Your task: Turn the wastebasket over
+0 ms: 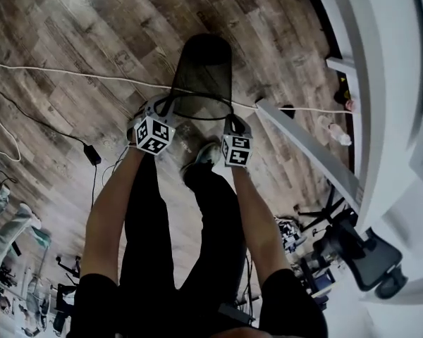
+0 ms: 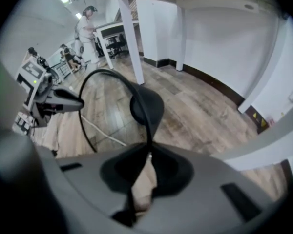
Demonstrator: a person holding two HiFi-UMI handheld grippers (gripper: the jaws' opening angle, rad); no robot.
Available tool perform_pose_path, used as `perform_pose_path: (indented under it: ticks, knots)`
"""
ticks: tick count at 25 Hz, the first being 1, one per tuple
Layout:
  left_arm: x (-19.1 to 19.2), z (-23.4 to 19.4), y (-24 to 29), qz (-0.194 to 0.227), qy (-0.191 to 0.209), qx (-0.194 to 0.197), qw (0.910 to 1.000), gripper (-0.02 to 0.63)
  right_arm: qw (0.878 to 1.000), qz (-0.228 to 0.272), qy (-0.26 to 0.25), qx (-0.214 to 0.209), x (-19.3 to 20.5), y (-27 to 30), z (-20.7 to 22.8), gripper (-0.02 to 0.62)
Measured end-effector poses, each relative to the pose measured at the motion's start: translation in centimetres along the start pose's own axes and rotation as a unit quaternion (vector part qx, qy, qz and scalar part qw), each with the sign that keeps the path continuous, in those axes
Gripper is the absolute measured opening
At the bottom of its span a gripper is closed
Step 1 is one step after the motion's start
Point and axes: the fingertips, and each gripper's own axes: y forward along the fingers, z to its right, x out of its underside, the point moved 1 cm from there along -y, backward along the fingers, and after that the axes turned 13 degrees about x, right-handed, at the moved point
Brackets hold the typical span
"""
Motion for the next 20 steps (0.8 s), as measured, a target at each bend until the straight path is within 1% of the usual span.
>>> perform_pose_path:
  ticks: [3,7,13,16,20]
  knots:
    - [-1.0,0.5,-2.6,0.000,-0.020,0.006,0.9998,0.061,1.000,-0.010,0.012,-0.012,-0.9,-2.5,-0.4,0.054]
    - [-1.2,2.0,-6.0,-0.014,-0.060,0.012,0.9980,0.064,0.999,-0.026,0.023,-0.025,-1.5,-6.2,-1.1,0.052]
    - [-0.7,5.5,-11.7,-0.030,-0.126,0.023,0.9913,0.061,0.997,-0.057,0.030,-0.044,-1.2,-11.5,-2.1,0.048]
    - [0.3,6.8,-13.0,-0.046,-0.149,0.032,0.9872,0.061,0.996,-0.071,0.028,-0.049,-0.8,-12.8,-2.7,0.048]
    - [2.1,7.3,-13.1,-0.062,-0.169,0.048,0.9825,0.063,0.994,-0.093,0.029,-0.054,0.4,-12.6,-3.6,0.048]
